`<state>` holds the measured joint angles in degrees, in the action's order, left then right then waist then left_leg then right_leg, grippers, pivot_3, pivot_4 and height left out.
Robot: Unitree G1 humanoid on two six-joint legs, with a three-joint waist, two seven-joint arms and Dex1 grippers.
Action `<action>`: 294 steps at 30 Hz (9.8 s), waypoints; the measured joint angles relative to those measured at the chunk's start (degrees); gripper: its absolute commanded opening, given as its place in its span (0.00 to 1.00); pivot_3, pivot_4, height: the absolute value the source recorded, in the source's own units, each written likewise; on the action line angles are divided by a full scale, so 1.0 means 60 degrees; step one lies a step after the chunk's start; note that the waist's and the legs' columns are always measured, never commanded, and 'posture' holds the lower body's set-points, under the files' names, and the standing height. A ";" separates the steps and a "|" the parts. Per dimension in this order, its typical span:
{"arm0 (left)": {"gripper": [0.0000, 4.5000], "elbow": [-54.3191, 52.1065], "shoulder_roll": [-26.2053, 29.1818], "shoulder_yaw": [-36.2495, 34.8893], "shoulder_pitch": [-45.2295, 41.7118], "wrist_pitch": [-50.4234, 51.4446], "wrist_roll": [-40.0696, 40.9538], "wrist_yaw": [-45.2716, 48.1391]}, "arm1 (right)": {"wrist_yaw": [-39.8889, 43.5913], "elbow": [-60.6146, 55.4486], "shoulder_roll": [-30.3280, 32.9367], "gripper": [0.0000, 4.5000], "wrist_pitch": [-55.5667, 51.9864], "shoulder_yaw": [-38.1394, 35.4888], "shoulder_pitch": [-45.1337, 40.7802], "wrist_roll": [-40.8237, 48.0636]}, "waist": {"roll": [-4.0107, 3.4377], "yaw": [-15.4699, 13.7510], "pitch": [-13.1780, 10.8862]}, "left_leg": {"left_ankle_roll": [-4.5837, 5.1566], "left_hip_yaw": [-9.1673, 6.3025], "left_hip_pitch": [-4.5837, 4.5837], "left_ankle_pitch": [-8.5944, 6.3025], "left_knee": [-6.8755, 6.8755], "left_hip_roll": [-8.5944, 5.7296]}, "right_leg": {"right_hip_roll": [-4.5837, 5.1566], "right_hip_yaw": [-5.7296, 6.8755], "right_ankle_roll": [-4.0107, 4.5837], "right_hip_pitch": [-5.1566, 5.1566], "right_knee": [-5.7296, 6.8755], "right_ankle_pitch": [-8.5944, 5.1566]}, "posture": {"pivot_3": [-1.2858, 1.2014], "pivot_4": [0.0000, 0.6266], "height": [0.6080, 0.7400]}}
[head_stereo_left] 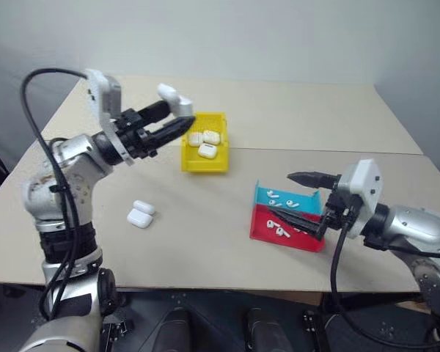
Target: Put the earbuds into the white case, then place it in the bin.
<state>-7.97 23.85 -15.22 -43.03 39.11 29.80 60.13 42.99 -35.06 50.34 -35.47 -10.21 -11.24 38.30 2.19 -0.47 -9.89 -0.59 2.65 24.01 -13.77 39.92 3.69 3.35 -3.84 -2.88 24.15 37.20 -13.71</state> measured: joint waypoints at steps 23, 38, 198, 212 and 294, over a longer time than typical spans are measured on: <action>0.62 0.0423 0.0125 0.2497 0.1060 -0.2963 0.1025 0.3606 | 0.1431 0.1264 0.1681 0.56 -0.4063 0.5345 -0.4082 -0.2230 | -0.0009 0.0204 0.0004 | 0.0005 -0.0001 0.0011 0.0001 -0.0005 0.0006 | -0.0004 -0.0008 0.0000 0.0021 -0.0006 -0.0001 | 0.52 0.24 1.00; 0.62 -0.0018 0.0719 0.2760 0.1804 -0.3323 0.1043 0.3939 | 0.1295 0.1848 0.1025 0.56 -0.4630 0.6410 -0.4409 -0.3377 | -0.0009 0.0195 0.0004 | 0.0005 0.0000 0.0015 0.0001 -0.0008 0.0008 | -0.0005 -0.0005 0.0000 0.0025 -0.0010 -0.0001 | 0.52 0.24 1.00; 0.62 -0.0452 0.0330 0.2572 0.1333 -0.3398 0.1427 0.1672 | 0.5653 1.7001 -0.2724 0.55 1.2383 0.7177 -1.0031 -1.0527 | -0.0060 0.0296 -0.0025 | 0.0000 0.0025 -0.0040 0.0006 -0.0031 0.0011 | -0.0006 -0.0014 0.0008 -0.0005 -0.0008 0.0004 | 0.52 0.24 1.00; 0.62 -0.0738 0.0539 0.2544 0.1547 -0.3379 0.1440 0.1478 | 0.5733 1.7076 -0.2822 0.14 1.2457 0.7041 -1.0011 -1.0660 | -0.0060 0.0424 -0.0025 | 0.0000 0.0025 -0.0044 0.0006 -0.0033 0.0012 | -0.0006 -0.0014 0.0009 -0.0009 -0.0008 0.0004 | 0.52 0.24 1.00; 0.62 0.1621 -0.0389 0.3254 -0.0020 -0.3421 0.0858 0.2664 | -0.1169 -0.0141 0.0322 0.05 -0.2112 -0.1035 -0.3525 0.5763 | -0.0085 0.0219 -0.0041 | 0.0005 -0.0004 0.0011 0.0005 -0.0031 0.0007 | -0.0009 -0.0004 0.0000 0.0018 -0.0028 0.0006 | 0.52 0.24 1.00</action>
<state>1.76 21.52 4.31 -43.15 18.58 34.94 76.12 35.97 -35.90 52.27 -48.15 -16.42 -32.39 72.88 1.68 0.85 -10.14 -0.57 2.62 24.07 -13.74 39.73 3.73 3.30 -3.86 -2.88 24.26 37.03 -13.67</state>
